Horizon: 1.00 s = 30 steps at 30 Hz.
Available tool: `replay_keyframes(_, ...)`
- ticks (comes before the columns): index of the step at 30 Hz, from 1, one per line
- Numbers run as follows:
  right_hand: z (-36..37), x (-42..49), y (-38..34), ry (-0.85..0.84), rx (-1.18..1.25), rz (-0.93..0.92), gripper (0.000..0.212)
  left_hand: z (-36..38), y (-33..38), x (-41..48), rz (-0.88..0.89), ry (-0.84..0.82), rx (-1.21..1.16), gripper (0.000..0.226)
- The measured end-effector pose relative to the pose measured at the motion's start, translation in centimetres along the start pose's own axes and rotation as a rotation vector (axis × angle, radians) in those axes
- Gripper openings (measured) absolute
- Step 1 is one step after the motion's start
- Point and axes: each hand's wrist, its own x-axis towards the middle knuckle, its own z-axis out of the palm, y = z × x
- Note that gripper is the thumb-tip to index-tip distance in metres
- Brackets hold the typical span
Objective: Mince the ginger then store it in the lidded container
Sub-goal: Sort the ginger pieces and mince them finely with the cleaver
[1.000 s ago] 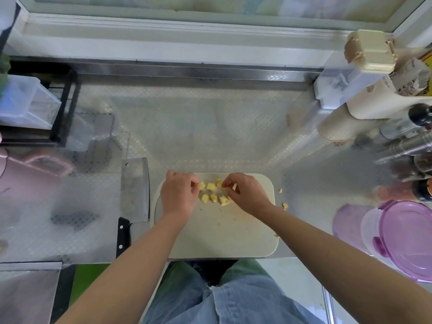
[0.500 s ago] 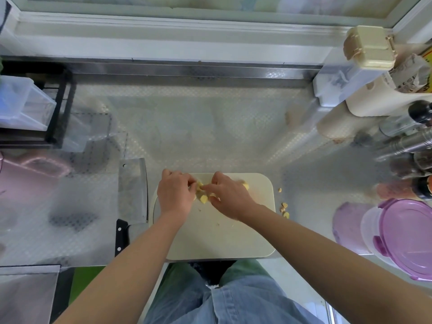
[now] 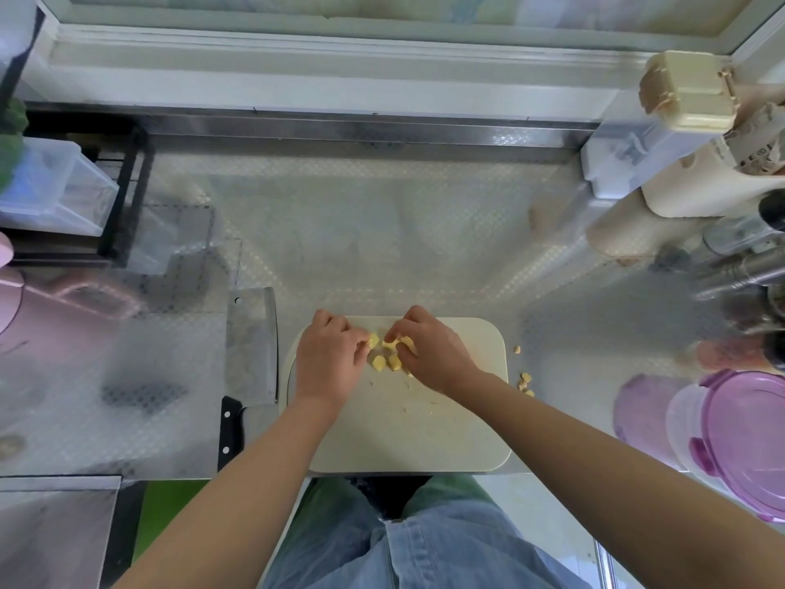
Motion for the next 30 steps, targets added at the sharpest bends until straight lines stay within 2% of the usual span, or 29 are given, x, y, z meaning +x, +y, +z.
replay_keyframes(6, 0.6, -0.1, -0.5, -0.032, -0.024, -0.085, 0.028, -0.2, -0.2, -0.1, -0.107, -0.011, -0.022, 0.015)
replay_keyframes(13, 1.0, 0.6, -0.8, -0.02, -0.077, -0.094, 0.029, -0.4, -0.1, -0.2, -0.148, -0.032, -0.047, 0.012)
replay_keyframes(18, 0.9, 1.8, -1.4, 0.034, -0.058, -0.062, 0.021, -0.4, 0.1, 0.1, -0.172, -0.041, -0.085, 0.009)
replay_keyframes(26, 1.5, 3.5, -2.2, -0.03, -0.143, -0.05, 0.022, -0.5, 0.1, 0.2, -0.206, -0.093, -0.089, 0.007)
replay_keyframes(30, 1.4, 3.7, -2.0, -0.036, -0.104, -0.003, 0.021, -0.4, -0.1, 0.3, -0.208, -0.093, -0.141, 0.008)
